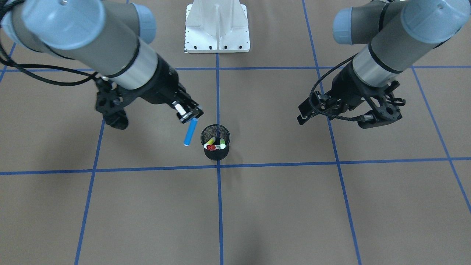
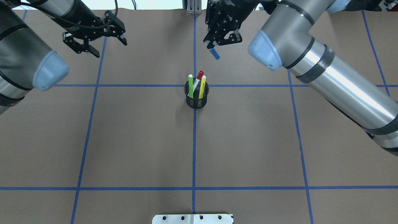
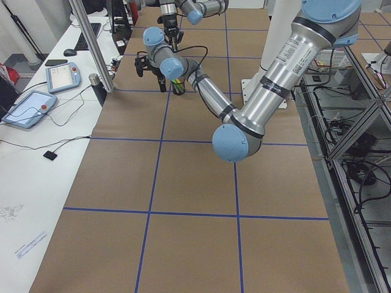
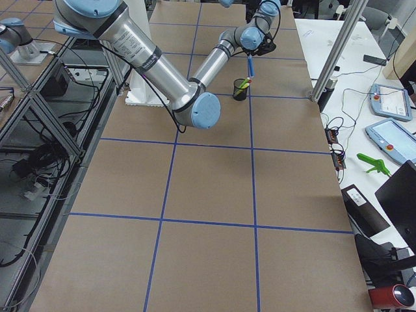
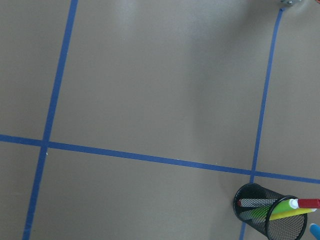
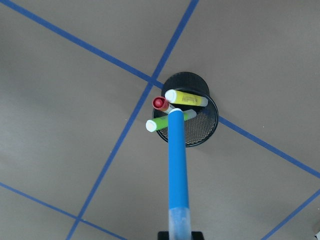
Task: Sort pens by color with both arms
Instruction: 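Carry the blue marker beyond the cup while the left arm reaches toward the cup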
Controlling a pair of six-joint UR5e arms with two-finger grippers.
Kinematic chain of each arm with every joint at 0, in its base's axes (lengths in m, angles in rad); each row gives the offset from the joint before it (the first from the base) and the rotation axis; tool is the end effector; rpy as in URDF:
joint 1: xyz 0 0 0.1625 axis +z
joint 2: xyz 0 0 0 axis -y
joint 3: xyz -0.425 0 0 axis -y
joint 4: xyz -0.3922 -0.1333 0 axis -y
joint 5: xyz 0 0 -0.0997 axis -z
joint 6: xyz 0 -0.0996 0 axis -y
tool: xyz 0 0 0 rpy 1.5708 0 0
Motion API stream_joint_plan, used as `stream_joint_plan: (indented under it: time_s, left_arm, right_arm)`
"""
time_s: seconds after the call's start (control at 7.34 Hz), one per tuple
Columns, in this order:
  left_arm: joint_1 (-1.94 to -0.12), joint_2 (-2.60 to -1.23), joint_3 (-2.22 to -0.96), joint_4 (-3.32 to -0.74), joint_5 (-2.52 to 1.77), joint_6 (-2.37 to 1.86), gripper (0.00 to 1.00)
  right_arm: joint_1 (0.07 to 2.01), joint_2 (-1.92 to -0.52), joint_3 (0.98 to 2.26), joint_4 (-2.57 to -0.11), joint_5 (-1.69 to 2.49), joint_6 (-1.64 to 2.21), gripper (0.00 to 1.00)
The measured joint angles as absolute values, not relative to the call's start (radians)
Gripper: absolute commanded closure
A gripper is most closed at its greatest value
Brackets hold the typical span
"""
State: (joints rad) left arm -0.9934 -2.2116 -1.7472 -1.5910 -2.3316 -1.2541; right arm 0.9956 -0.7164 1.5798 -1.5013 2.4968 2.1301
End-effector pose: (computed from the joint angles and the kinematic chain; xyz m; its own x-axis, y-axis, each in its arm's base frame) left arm 0.2967 -0.5739 0.1914 0.4491 -0.2762 -0.8497 0.1972 0.9582 -0.2072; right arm -0.3264 -0.6022 0.0990 0.1923 0.8829 0.4284 -0.3033 0.4687 -0.8297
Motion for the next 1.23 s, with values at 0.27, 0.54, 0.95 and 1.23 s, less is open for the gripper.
stream_joint_plan:
  time_s: [0.27, 0.54, 0.95, 1.23]
  left_arm:
    - [-0.926, -2.312, -1.745, -1.452, -2.242, -1.365, 0.00]
    - [-0.870, -2.369, -1.737, -1.391, -2.177, -1.501, 0.00]
    - [-0.764, -2.478, -1.638, -1.397, -2.028, -1.591, 0.00]
    - [-0.747, -2.582, -1.501, -1.413, -1.992, -1.640, 0.00]
  right_arm:
    - [1.156, -0.832, 1.637, -1.503, 2.512, 1.790, 0.87]
    - [1.183, -0.892, 1.648, -1.501, 2.423, 1.294, 0.87]
    - [1.026, -0.928, 1.633, -1.499, 2.190, 0.984, 0.86]
    - [0.913, -0.917, 1.580, -1.499, 2.098, 1.031, 0.86]
